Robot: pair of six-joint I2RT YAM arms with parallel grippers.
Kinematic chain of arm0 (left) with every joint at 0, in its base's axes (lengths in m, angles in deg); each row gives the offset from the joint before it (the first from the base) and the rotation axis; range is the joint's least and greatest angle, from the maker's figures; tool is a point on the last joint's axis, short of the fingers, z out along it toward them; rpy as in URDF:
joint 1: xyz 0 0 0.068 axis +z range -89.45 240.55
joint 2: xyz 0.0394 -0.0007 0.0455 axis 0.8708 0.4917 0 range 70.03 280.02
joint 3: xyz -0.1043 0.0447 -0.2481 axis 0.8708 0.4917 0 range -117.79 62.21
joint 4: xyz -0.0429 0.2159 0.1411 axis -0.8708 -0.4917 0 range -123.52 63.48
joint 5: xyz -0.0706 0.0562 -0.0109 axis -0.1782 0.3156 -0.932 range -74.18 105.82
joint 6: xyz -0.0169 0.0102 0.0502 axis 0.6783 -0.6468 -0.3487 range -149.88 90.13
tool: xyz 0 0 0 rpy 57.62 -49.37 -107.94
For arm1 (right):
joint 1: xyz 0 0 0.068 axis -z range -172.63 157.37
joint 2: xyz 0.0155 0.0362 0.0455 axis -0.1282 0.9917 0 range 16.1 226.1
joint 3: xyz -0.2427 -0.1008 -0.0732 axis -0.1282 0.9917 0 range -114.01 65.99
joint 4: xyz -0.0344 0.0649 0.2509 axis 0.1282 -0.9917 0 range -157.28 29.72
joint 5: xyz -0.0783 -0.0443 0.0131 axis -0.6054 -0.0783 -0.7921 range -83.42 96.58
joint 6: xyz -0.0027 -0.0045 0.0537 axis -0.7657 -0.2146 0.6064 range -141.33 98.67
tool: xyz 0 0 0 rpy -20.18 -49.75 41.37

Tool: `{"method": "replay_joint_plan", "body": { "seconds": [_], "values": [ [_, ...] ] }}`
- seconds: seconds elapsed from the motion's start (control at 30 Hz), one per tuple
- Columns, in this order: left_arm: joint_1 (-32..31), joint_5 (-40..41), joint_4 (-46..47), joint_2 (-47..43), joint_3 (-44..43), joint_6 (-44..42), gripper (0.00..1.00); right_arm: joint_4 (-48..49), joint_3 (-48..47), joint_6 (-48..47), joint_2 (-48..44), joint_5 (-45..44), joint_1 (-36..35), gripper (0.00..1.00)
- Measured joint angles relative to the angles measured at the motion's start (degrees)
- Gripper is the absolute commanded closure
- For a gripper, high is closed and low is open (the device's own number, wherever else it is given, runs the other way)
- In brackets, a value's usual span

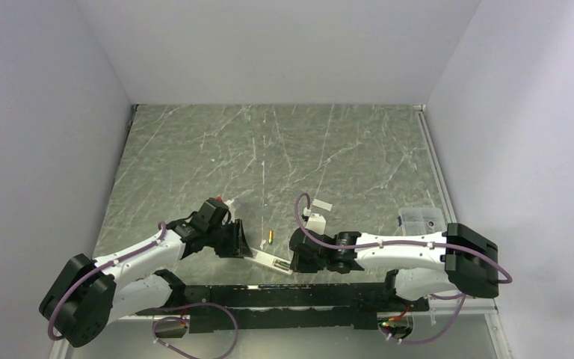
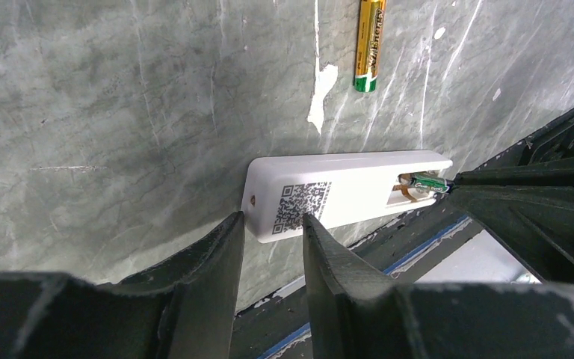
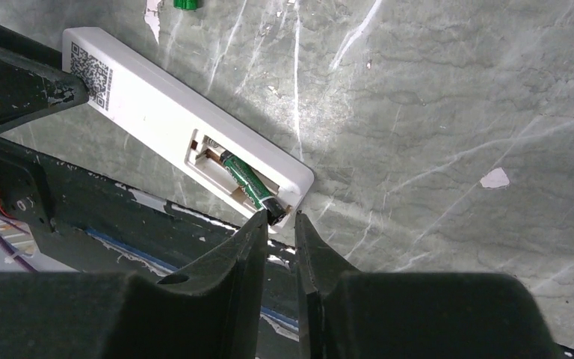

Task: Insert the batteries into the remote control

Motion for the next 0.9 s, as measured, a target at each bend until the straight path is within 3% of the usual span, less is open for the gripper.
{"method": "replay_joint_plan", "body": {
  "seconds": [0.9],
  "values": [
    [-0.59,-1.55,1.33,-1.75,1.55,0.17,0.64,0.70,-0.81,0.96,1.95,0.59,0.33,0.85]
  ]
}}
